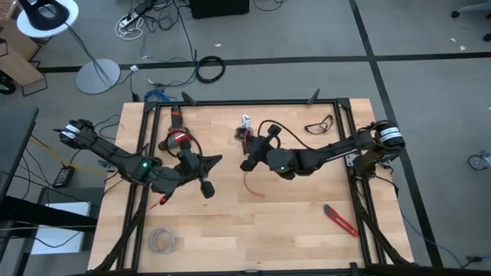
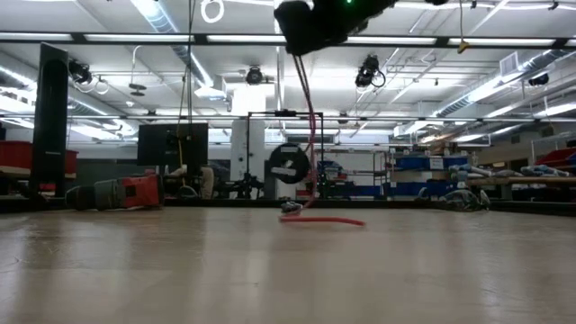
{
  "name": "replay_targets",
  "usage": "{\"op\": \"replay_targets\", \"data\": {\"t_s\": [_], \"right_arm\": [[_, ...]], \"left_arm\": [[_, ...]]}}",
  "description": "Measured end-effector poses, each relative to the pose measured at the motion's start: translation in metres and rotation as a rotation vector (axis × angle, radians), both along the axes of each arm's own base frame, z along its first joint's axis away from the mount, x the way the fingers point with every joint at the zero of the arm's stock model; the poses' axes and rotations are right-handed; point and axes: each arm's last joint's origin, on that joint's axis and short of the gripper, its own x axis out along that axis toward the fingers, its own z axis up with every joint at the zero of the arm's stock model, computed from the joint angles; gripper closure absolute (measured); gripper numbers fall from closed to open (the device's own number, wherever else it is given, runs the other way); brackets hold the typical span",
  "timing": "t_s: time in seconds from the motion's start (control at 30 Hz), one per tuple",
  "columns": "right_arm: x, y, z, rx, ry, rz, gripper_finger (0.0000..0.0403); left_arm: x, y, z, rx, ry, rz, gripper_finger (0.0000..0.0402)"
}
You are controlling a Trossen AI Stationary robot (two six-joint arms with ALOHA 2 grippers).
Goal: Coil cords
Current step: Uncoil the red wire from the black spool
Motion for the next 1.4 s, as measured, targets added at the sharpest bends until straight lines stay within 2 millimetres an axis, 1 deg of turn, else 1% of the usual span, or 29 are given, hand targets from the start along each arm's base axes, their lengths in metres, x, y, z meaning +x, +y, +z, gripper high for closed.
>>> {"op": "replay_targets", "data": {"t_s": [0.1, 0.23, 0.37, 0.63, 0.77, 0.97, 1.1, 1.23, 1.3, 1.4], "right_arm": [[-0.003, 0.005, 0.011, -0.045, -0.015, 0.027, 0.0403], [-0.010, 0.013, 0.028, -0.101, -0.044, 0.060, 0.0403], [-0.019, 0.018, 0.045, -0.132, -0.079, 0.080, 0.0403], [-0.041, 0.028, 0.075, -0.184, -0.112, 0.120, 0.0403], [-0.053, 0.032, 0.090, -0.193, -0.153, 0.175, 0.0403], [-0.071, 0.033, 0.109, -0.194, -0.204, 0.190, 0.0403], [-0.082, 0.031, 0.119, -0.193, -0.235, 0.189, 0.0403], [-0.087, 0.030, 0.124, -0.193, -0.249, 0.193, 0.0403], [-0.089, 0.030, 0.126, -0.199, -0.251, 0.199, 0.0403], [-0.089, 0.030, 0.126, -0.204, -0.251, 0.207, 0.0403]], "left_arm": [[-0.001, 0.000, -0.002, 0.006, 0.017, 0.010, 0.0402], [-0.001, 0.004, -0.010, -0.010, 0.051, 0.061, 0.0402], [0.002, 0.008, -0.023, -0.030, 0.112, 0.106, 0.0402], [0.018, 0.012, -0.059, -0.023, 0.260, 0.184, 0.0402], [0.024, 0.017, -0.068, -0.033, 0.317, 0.182, 0.0402], [0.032, 0.021, -0.082, -0.053, 0.368, 0.169, 0.0402], [0.033, 0.022, -0.100, -0.076, 0.328, 0.161, 0.0401], [0.036, 0.021, -0.109, -0.101, 0.188, 0.111, 0.0401], [0.039, 0.019, -0.107, -0.104, 0.075, 0.039, 0.0400], [0.036, 0.018, -0.106, -0.036, -0.064, -0.138, 0.0393]]}}
